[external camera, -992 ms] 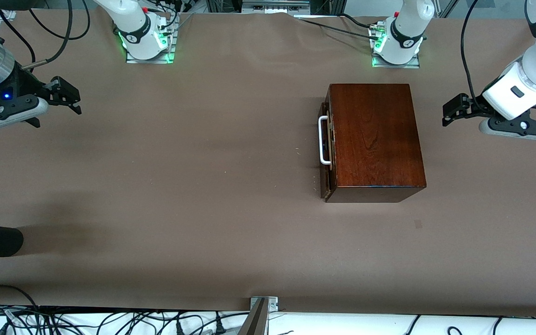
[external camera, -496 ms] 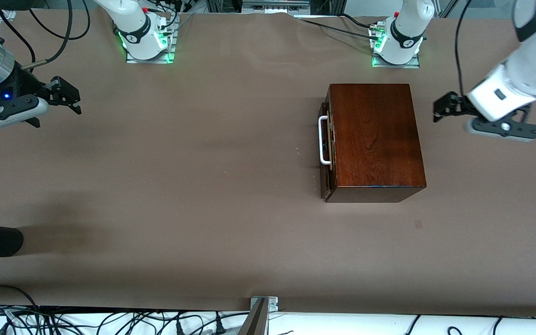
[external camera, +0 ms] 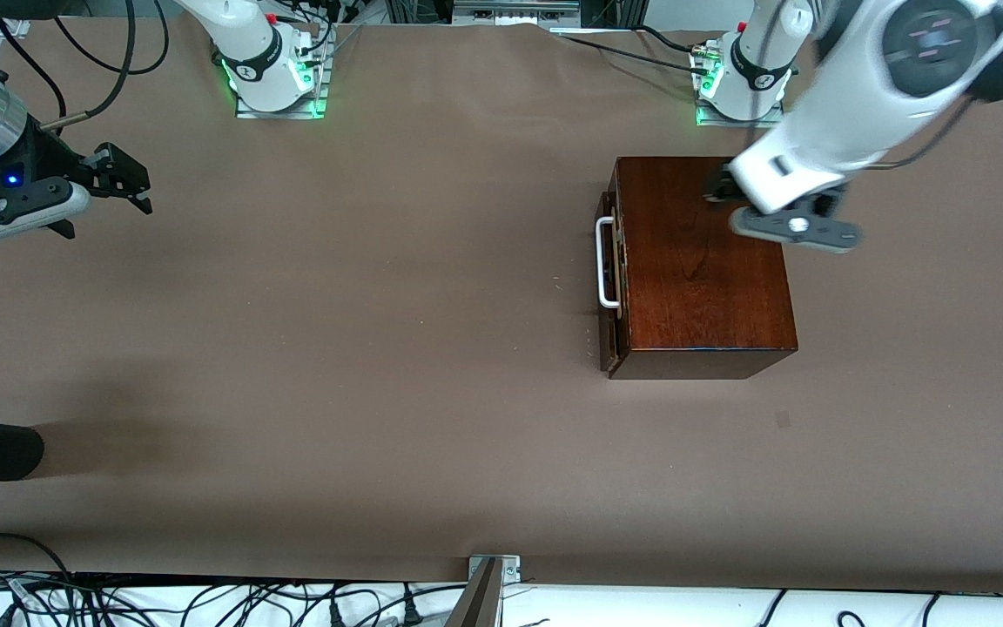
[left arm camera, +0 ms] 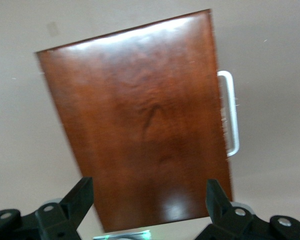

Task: Open drawer, take yellow block, close drawer
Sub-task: 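Reach the left gripper to the white drawer handle of the box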

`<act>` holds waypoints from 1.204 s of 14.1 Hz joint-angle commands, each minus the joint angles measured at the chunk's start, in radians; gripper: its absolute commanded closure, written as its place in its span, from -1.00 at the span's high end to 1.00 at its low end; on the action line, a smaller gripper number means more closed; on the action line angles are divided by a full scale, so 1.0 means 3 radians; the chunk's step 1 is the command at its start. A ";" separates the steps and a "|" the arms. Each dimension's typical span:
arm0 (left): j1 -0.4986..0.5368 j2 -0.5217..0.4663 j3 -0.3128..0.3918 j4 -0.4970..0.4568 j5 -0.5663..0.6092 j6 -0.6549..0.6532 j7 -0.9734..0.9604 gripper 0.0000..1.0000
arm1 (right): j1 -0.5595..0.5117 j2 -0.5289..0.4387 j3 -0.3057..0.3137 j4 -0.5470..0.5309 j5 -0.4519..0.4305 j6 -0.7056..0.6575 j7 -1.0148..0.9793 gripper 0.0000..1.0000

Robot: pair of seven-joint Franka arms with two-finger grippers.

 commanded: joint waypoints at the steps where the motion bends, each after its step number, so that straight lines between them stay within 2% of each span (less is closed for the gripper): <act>1: -0.0255 0.0374 -0.0075 0.0331 0.0089 0.0054 -0.0470 1.00 | -0.0033 0.0016 0.0024 0.0059 -0.0030 -0.0065 0.0008 1.00; 4: -0.0567 0.0568 -0.0075 0.0311 0.0160 0.0294 -0.1017 1.00 | -0.0033 0.0016 0.0024 0.0059 -0.0035 -0.0060 0.0003 1.00; 7: -0.0884 0.0778 -0.0075 0.0296 0.0543 0.0458 -0.1396 1.00 | -0.0038 0.0016 0.0019 0.0054 -0.0035 -0.0070 -0.0007 1.00; 11: -0.1145 0.1019 -0.0075 0.0270 0.0794 0.0540 -0.1826 1.00 | -0.0038 0.0016 0.0019 0.0054 -0.0035 -0.0111 0.0008 1.00; 17: -0.1238 0.1086 -0.0070 -0.0144 0.1101 0.0918 -0.2195 1.00 | -0.0058 0.0037 0.0003 0.0054 -0.0035 -0.0076 0.0019 1.00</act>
